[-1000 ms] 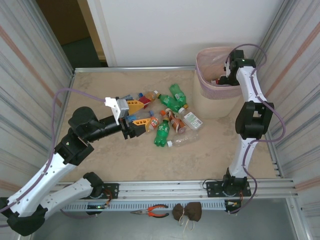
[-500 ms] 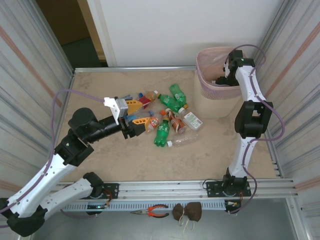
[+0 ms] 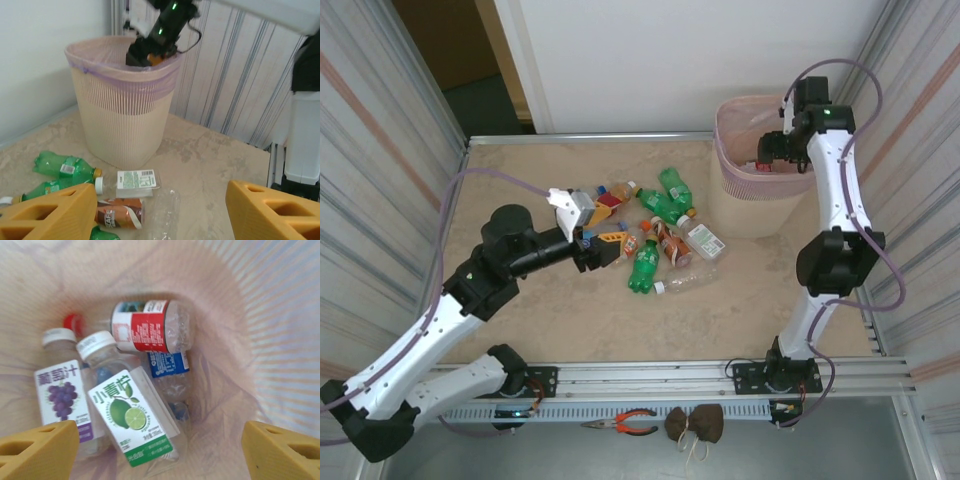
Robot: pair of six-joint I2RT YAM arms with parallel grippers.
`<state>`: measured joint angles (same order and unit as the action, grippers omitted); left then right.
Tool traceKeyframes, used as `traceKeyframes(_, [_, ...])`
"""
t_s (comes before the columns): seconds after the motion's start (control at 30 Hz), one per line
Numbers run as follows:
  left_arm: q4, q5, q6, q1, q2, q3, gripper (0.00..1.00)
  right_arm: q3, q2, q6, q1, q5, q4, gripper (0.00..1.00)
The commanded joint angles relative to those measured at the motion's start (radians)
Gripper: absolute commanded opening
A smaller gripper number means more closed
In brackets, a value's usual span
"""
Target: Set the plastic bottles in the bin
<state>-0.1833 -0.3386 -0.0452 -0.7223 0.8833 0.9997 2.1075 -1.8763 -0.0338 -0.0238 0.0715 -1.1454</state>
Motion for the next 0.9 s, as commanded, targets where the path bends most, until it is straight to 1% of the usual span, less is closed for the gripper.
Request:
traceKeyframes(0.0, [-0.039, -0.003, 0.028, -0.003, 0.023, 0.050, 0.68, 0.026, 0.081, 0.018, 0.017, -0.019, -0.014, 0.84])
traceKeyframes(0.17, [-0.054, -0.027, 0.041, -0.003, 0.064, 0.057, 0.67, 0.013, 0.160, 0.034, 0.027, -0.044, 0.019, 0.84])
traceKeyframes(0.27, [-0.083, -0.028, 0.050, -0.003, 0.097, 0.069, 0.66, -0.026, 0.220, 0.047, 0.036, -0.068, 0.057, 0.84])
traceKeyframes(0.5, [-0.168, -0.033, 0.079, -0.013, 0.196, 0.114, 0.62, -0.223, 0.403, 0.107, 0.035, -0.179, 0.221, 0.84])
traceKeyframes(0.57, [-0.187, -0.033, 0.089, -0.022, 0.229, 0.127, 0.59, -0.309, 0.451, 0.126, 0.025, -0.213, 0.265, 0.84])
traceKeyframes(0.67, [-0.227, 0.000, 0.120, -0.057, 0.284, 0.153, 0.59, -0.405, 0.521, 0.158, 0.004, -0.254, 0.322, 0.84])
traceKeyframes(0.87, [-0.351, 0.115, 0.187, -0.146, 0.432, 0.237, 0.59, -0.550, 0.630, 0.179, -0.019, -0.295, 0.380, 0.83])
